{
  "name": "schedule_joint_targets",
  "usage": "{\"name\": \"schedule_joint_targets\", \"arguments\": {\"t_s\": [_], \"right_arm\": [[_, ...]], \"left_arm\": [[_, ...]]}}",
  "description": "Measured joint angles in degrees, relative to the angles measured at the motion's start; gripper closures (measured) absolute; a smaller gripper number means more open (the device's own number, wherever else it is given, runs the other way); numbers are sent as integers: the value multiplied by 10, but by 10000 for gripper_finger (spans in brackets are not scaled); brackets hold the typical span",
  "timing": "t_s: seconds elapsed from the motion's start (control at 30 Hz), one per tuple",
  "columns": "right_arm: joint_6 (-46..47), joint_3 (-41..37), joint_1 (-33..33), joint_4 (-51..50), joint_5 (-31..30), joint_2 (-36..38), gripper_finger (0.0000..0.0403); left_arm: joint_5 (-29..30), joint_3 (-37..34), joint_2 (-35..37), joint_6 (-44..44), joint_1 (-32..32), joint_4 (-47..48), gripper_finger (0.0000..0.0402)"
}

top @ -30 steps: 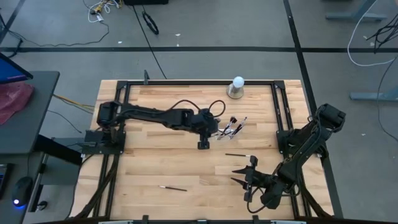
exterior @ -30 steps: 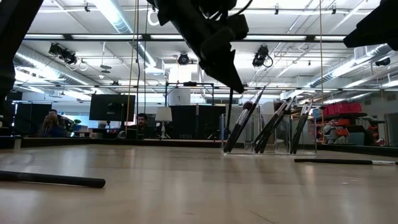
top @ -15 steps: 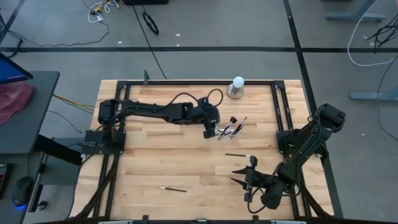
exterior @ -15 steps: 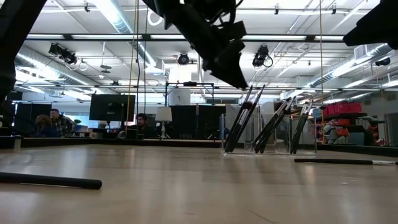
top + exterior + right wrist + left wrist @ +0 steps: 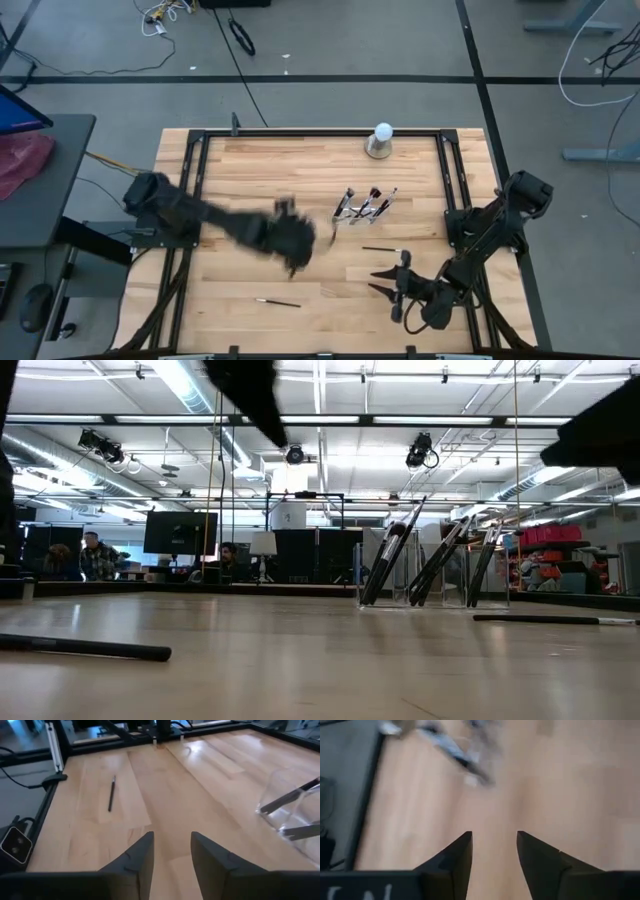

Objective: Put items in baskets/containers
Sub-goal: Put the black eyeshadow brush into the transparent organizer

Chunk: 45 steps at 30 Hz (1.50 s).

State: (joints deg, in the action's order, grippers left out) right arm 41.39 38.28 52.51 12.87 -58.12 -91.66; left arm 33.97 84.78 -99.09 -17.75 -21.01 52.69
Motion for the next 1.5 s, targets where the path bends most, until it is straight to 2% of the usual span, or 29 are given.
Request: {"name": "schedule_joint_targets", "arguments": {"t_s": [0.13,0.23,0.33,0.4,0.5,0.63,0.73,0.83,1.17,1.5], "right_arm": [[-31,-31,-5,121,2,-30,274],[-49,-35,-6,161,8,-46,274],[-71,-35,-8,173,12,-51,274],[-91,-35,-12,181,12,-51,274],[-135,-35,-25,203,21,-51,274],[-183,-35,-49,229,82,-51,274],[-198,-35,-68,246,129,-51,274],[-199,-35,-81,259,153,-51,274],[-201,-35,-100,286,172,-51,274],[-220,-35,-103,311,182,-50,274]], "left_arm": [[36,-54,0,-101,-135,-36,250],[52,-117,0,-194,-218,-114,251],[83,-183,1,-293,-285,-197,241],[123,-228,1,-338,-322,-259,229],[157,-301,-2,-356,-360,-361,203],[169,-385,-2,-379,-383,-466,166],[144,-425,-2,-392,-386,-488,154],[142,-451,-3,-390,-385,-490,159],[116,-508,-2,-326,-385,-570,224],[139,-536,-69,-301,-385,-715,333]]}}
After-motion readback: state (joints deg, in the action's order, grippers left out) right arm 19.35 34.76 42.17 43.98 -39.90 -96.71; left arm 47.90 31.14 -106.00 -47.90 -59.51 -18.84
